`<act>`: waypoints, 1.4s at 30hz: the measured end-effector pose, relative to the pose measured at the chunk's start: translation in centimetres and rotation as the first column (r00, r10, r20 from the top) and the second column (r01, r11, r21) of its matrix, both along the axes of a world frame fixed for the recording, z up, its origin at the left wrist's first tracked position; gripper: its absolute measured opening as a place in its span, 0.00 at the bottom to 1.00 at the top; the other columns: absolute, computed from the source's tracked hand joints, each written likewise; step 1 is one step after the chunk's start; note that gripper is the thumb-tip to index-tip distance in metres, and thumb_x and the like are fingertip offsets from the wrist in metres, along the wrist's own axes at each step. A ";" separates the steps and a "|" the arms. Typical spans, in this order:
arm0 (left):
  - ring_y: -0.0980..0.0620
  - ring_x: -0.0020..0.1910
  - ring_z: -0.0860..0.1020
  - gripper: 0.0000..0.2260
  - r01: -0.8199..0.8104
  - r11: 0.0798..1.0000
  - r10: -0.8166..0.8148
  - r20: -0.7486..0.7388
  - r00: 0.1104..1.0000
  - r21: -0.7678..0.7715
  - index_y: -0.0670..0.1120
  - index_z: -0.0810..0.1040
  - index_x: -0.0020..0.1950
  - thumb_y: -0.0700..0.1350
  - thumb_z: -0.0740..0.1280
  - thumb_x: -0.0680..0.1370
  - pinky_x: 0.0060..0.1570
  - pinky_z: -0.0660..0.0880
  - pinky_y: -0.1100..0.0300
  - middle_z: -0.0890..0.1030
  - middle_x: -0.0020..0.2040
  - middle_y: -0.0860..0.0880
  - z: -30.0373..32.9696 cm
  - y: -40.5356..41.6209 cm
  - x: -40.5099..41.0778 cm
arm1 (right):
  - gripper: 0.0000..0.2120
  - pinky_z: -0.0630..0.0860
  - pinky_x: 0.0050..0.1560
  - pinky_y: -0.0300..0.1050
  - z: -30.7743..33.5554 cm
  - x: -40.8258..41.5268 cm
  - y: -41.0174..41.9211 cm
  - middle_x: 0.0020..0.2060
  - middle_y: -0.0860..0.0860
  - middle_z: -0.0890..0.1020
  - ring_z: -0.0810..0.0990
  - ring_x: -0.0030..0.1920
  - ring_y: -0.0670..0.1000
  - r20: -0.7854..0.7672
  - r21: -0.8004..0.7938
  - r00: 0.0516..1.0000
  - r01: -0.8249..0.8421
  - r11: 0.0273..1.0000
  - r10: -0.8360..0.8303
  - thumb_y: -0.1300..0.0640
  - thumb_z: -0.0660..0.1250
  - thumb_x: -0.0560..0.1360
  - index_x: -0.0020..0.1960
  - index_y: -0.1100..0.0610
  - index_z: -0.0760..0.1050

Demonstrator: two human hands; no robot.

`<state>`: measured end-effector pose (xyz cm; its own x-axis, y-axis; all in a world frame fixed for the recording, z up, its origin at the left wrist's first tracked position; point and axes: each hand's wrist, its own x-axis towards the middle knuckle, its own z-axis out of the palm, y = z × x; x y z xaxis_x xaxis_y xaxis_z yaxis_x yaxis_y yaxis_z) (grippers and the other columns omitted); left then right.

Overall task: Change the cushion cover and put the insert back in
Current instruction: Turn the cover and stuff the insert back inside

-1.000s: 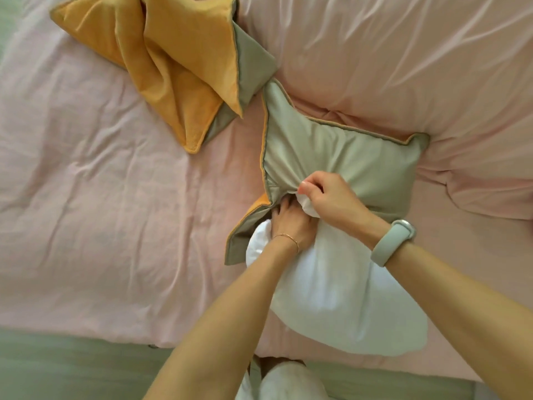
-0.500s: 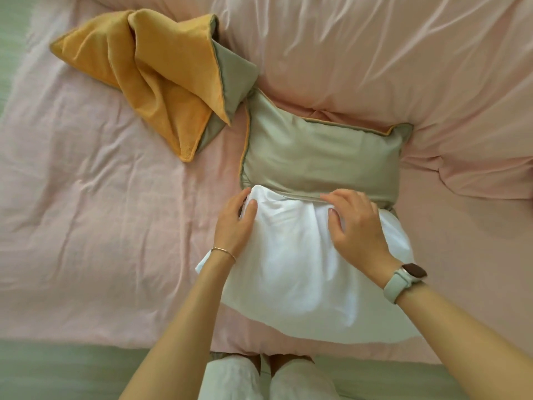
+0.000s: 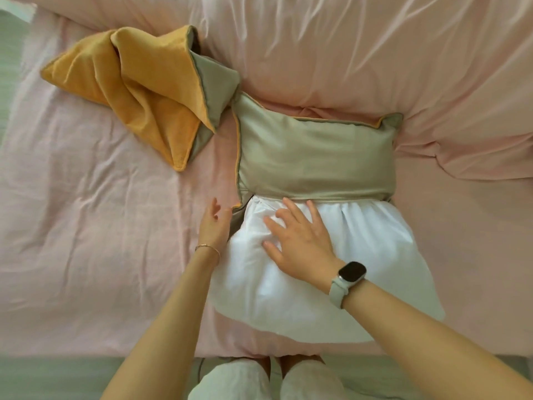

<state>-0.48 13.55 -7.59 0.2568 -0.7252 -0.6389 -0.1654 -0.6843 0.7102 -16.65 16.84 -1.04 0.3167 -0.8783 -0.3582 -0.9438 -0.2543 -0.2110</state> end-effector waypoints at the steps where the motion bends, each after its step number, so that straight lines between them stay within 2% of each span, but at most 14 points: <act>1: 0.49 0.56 0.74 0.16 0.084 0.995 -0.083 -0.022 0.996 0.060 0.43 0.70 0.67 0.41 0.61 0.79 0.56 0.72 0.58 0.76 0.55 0.48 -0.7 -0.1 0.0 | 0.28 0.58 0.65 0.59 0.1 0.6 0.0 0.49 0.52 0.81 0.74 0.62 0.56 -0.039 -0.049 0.999 0.034 0.998 -0.036 0.45 0.46 0.72 0.50 0.56 0.82; 4: 0.45 0.42 0.76 0.08 0.266 0.963 -0.268 0.106 0.958 0.027 0.39 0.79 0.51 0.41 0.62 0.78 0.42 0.70 0.59 0.81 0.44 0.42 -1.2 -0.6 -0.5 | 0.26 0.59 0.51 0.50 1.9 2.5 -1.0 0.39 0.52 0.81 0.78 0.48 0.56 0.054 -0.187 0.980 0.199 0.962 -0.192 0.49 0.47 0.73 0.36 0.58 0.81; 6: 0.53 0.37 0.74 0.07 0.237 0.968 -0.230 0.086 0.969 -0.088 0.43 0.79 0.46 0.40 0.61 0.78 0.42 0.70 0.59 0.79 0.38 0.47 0.3 -1.0 -1.2 | 0.19 0.62 0.49 0.46 3.2 3.0 -2.1 0.40 0.53 0.81 0.78 0.45 0.56 0.227 -0.286 0.951 0.270 0.919 -0.209 0.51 0.53 0.73 0.41 0.58 0.80; 8: 0.58 0.35 0.70 0.08 0.138 0.967 -0.163 -0.106 0.981 -0.216 0.45 0.75 0.42 0.39 0.60 0.80 0.38 0.69 0.60 0.73 0.35 0.49 2.6 -0.9 -1.9 | 0.19 0.68 0.54 0.47 4.0 3.2 -2.5 0.48 0.56 0.81 0.78 0.51 0.57 0.275 -0.264 0.951 0.216 0.940 -0.141 0.51 0.54 0.74 0.51 0.59 0.79; 13: 0.52 0.44 0.71 0.08 0.030 0.928 -0.166 -0.341 0.925 -0.371 0.48 0.74 0.44 0.48 0.58 0.78 0.48 0.69 0.56 0.75 0.41 0.49 8.0 -2.3 -3.3 | 0.27 0.68 0.64 0.57 6.3 0.6 -2.4 0.60 0.58 0.78 0.73 0.64 0.60 0.060 -0.257 0.997 0.058 0.965 -0.044 0.49 0.51 0.74 0.61 0.64 0.76; 17: 0.56 0.42 0.72 0.10 -0.005 0.926 -0.162 -0.408 0.898 -0.377 0.48 0.75 0.42 0.42 0.57 0.81 0.47 0.70 0.61 0.78 0.38 0.55 11.7 -4.2 -4.4 | 0.27 0.68 0.64 0.56 8.2 -1.8 -2.4 0.63 0.57 0.76 0.72 0.65 0.58 -0.083 -0.282 0.996 -0.050 0.958 0.028 0.51 0.50 0.72 0.62 0.63 0.75; 21: 0.58 0.39 0.74 0.12 -0.001 0.941 -0.166 -0.466 0.869 -0.337 0.46 0.76 0.43 0.40 0.55 0.81 0.42 0.73 0.66 0.77 0.40 0.50 15.2 -4.0 -6.6 | 0.23 0.68 0.62 0.50 7.6 -4.1 -4.9 0.58 0.56 0.79 0.77 0.60 0.57 -0.140 -0.222 0.990 -0.002 0.975 -0.030 0.53 0.52 0.72 0.58 0.61 0.78; 24: 0.58 0.39 0.74 0.12 0.082 0.931 -0.248 -0.454 0.856 -0.355 0.46 0.76 0.43 0.41 0.55 0.81 0.41 0.72 0.67 0.76 0.40 0.49 16.5 -2.9 -8.1 | 0.16 0.68 0.51 0.48 7.8 -6.2 -8.6 0.57 0.56 0.78 0.76 0.57 0.57 -0.211 -0.044 0.956 0.201 0.979 -0.206 0.55 0.51 0.79 0.58 0.57 0.74; 28: 0.61 0.39 0.74 0.11 -0.089 0.944 -0.036 -0.367 0.929 -0.317 0.46 0.76 0.45 0.40 0.55 0.81 0.39 0.72 0.73 0.77 0.41 0.51 15.7 -5.5 -7.7 | 0.24 0.72 0.60 0.56 7.5 -5.0 -6.8 0.58 0.63 0.78 0.76 0.60 0.63 0.030 -0.131 0.997 0.074 0.989 -0.071 0.53 0.48 0.76 0.59 0.64 0.76; 32: 0.50 0.49 0.78 0.12 -0.128 0.989 0.090 -0.390 0.917 -0.073 0.47 0.78 0.49 0.46 0.56 0.81 0.53 0.74 0.58 0.80 0.49 0.45 12.1 -6.5 -4.5 | 0.22 0.60 0.71 0.49 8.9 -3.7 -0.3 0.65 0.57 0.74 0.66 0.69 0.55 0.512 -0.164 0.859 0.131 0.978 -0.029 0.51 0.49 0.81 0.63 0.62 0.74; 34: 0.47 0.54 0.76 0.10 -0.069 0.998 0.063 -0.313 0.948 -0.008 0.47 0.77 0.49 0.47 0.57 0.80 0.58 0.72 0.52 0.79 0.53 0.44 10.6 -6.0 -2.6 | 0.19 0.65 0.68 0.50 8.8 -5.0 0.9 0.61 0.55 0.77 0.70 0.67 0.54 0.604 -0.282 0.792 0.317 0.905 -0.089 0.54 0.52 0.80 0.60 0.62 0.76; 37: 0.48 0.40 0.72 0.07 0.073 0.997 -0.072 -0.011 0.997 0.025 0.45 0.71 0.39 0.45 0.61 0.76 0.39 0.69 0.57 0.73 0.39 0.46 9.3 -4.8 -0.4 | 0.19 0.68 0.63 0.59 6.4 -7.8 1.5 0.59 0.58 0.78 0.71 0.63 0.56 0.525 -0.347 0.802 0.506 0.789 -0.283 0.56 0.54 0.77 0.60 0.62 0.76; 39: 0.44 0.36 0.71 0.04 0.228 0.968 -0.245 0.209 0.947 0.101 0.41 0.71 0.41 0.41 0.59 0.74 0.37 0.68 0.55 0.73 0.37 0.42 8.5 -3.3 0.6 | 0.25 0.65 0.65 0.58 4.3 -9.8 1.5 0.64 0.60 0.74 0.69 0.66 0.60 0.431 -0.219 0.733 0.651 0.727 -0.526 0.50 0.52 0.75 0.65 0.61 0.72; 42: 0.36 0.57 0.71 0.15 0.308 0.937 -0.348 0.511 0.786 0.165 0.43 0.72 0.63 0.45 0.58 0.77 0.57 0.68 0.46 0.73 0.58 0.36 7.8 -1.7 0.7 | 0.29 0.56 0.71 0.54 1.3 -12.3 1.8 0.72 0.58 0.63 0.59 0.72 0.58 0.240 0.113 0.561 0.794 0.597 -0.792 0.45 0.51 0.77 0.73 0.60 0.60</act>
